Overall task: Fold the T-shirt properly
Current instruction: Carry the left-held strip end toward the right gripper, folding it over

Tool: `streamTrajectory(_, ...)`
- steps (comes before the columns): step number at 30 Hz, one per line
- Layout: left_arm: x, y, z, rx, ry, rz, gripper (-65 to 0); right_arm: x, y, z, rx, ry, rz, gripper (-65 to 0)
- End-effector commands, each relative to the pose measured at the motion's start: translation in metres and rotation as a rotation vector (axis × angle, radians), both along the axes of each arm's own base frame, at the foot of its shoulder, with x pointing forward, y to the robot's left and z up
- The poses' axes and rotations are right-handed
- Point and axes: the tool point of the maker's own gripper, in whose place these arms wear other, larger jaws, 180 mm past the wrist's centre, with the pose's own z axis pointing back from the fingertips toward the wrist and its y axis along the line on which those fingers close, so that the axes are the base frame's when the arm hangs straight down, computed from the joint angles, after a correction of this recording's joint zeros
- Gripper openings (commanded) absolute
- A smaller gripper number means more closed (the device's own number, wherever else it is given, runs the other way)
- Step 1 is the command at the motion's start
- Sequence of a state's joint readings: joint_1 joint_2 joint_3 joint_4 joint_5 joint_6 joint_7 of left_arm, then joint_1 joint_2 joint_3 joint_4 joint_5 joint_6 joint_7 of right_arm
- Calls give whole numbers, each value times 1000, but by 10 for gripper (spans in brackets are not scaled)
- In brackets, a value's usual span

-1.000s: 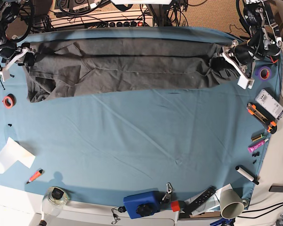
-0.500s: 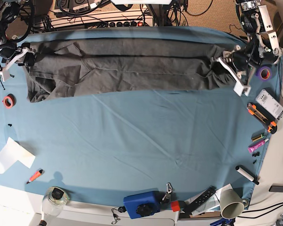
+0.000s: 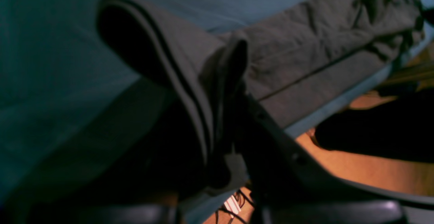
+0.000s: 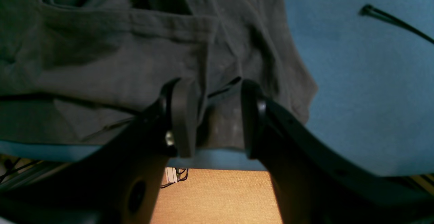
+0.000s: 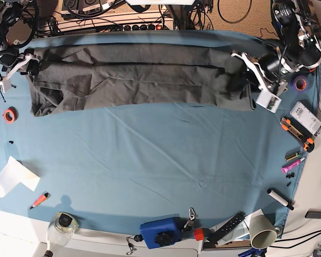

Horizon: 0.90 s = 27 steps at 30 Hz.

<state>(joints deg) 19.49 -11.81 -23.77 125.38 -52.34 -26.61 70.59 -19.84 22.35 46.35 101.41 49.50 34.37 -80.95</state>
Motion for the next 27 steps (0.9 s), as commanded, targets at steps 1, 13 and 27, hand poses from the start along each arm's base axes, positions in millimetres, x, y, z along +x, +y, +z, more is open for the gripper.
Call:
streamTrajectory(1, 4, -10, 16, -34, -60, -29, -650, 8, -6, 13, -28, -41, 11, -430)
streamTrajectory(13, -24, -125, 16, -77, -91, -397, -650, 8, -6, 13, -29, -41, 11, -430)
streamTrajectory(27, -25, -198, 31, 20, -315, -575, -650, 8, -6, 13, -29, -40, 11, -430)
